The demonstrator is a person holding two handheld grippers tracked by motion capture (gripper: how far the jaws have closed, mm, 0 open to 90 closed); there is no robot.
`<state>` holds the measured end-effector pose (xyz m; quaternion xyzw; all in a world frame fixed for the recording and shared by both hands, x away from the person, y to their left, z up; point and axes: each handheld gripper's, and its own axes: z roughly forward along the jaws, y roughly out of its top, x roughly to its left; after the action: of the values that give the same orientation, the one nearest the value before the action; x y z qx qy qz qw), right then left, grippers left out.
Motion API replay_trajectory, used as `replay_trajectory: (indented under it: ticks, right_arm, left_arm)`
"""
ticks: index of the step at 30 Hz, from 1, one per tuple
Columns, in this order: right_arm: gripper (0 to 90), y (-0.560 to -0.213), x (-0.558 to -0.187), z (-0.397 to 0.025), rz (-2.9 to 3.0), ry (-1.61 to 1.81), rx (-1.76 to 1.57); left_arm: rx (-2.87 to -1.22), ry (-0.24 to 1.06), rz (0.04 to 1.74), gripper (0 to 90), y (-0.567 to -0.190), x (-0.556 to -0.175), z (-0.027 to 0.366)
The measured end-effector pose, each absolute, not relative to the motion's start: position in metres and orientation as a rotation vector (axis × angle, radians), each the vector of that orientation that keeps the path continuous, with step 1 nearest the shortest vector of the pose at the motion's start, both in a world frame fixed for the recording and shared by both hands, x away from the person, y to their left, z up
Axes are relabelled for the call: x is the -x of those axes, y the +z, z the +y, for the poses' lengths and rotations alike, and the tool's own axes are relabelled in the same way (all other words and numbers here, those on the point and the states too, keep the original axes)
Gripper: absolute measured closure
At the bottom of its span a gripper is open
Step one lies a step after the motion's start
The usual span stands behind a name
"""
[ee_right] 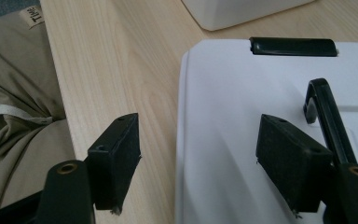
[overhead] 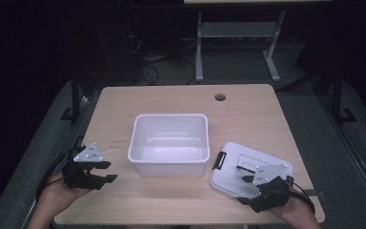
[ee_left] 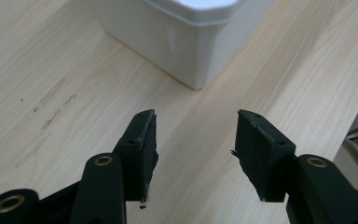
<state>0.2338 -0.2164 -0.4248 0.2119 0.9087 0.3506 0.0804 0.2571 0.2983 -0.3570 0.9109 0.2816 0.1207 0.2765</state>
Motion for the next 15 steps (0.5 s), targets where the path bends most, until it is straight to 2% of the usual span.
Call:
replay_trajectory:
  ticks: [15]
  right_arm:
    - [29.9,-0.424,-0.234,-0.216,2.725,1.041,-0.627]
  left_arm:
    - [-2.426,0.341,0.781,43.7,-0.376,-0.248,0.301]
